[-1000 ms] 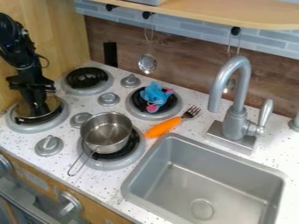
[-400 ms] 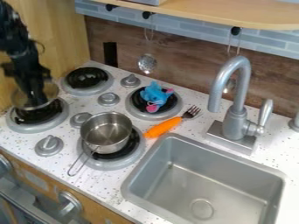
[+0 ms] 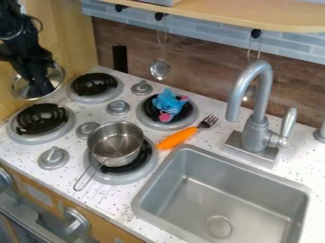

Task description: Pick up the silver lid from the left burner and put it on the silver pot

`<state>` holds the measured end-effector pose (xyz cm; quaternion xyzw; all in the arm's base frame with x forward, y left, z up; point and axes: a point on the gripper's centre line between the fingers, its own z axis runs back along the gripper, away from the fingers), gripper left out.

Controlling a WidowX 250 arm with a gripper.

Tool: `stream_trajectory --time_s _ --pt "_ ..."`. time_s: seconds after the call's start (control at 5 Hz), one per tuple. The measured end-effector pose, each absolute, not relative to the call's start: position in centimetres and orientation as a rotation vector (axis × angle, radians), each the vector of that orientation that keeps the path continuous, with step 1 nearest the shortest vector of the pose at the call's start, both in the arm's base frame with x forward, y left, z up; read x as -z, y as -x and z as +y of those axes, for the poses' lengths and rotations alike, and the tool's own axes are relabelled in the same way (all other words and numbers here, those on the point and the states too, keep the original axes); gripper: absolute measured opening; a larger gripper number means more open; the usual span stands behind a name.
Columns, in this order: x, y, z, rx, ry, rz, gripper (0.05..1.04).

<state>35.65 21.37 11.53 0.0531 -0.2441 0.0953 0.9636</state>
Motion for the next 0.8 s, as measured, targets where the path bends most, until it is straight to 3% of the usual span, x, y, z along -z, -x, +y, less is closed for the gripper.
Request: stream_trajectory --time_s 0.2,0.6,0.8 --pt "-14.4 -34.5 17.4 -0.109 -0.067 -0.557 0.317" --pt "-13.5 -32.4 7.4 0.075 -0.019 -0.531 0.317" --pt "-12.8 -32.4 5.5 0.123 -0.015 -0.52 0.317"
